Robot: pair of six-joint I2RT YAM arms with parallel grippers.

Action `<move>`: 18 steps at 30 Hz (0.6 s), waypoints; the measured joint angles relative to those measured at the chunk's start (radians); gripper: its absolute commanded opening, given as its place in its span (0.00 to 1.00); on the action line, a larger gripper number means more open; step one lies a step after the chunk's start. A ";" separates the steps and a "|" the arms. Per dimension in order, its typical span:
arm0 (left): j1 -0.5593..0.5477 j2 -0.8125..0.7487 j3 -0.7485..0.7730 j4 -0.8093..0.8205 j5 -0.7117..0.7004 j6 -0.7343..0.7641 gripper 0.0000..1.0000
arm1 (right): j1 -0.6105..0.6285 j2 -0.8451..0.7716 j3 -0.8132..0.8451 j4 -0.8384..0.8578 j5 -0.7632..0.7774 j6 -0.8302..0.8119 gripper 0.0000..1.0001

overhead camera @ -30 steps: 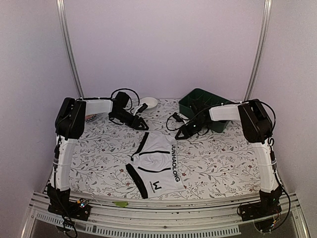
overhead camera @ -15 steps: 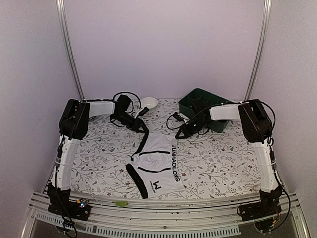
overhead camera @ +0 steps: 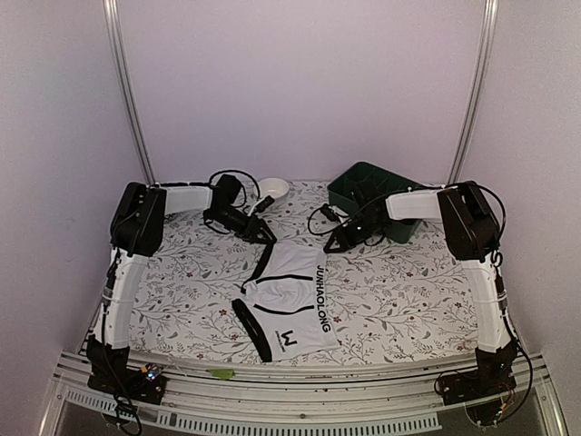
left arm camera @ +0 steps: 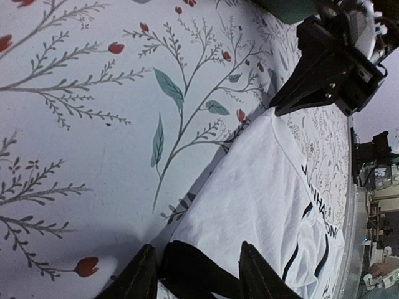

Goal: Roll the underwear
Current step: Pick up the underwear from the center of the board.

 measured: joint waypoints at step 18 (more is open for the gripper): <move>0.005 0.027 0.023 0.044 -0.057 -0.054 0.00 | -0.002 0.015 0.040 -0.012 0.024 0.014 0.00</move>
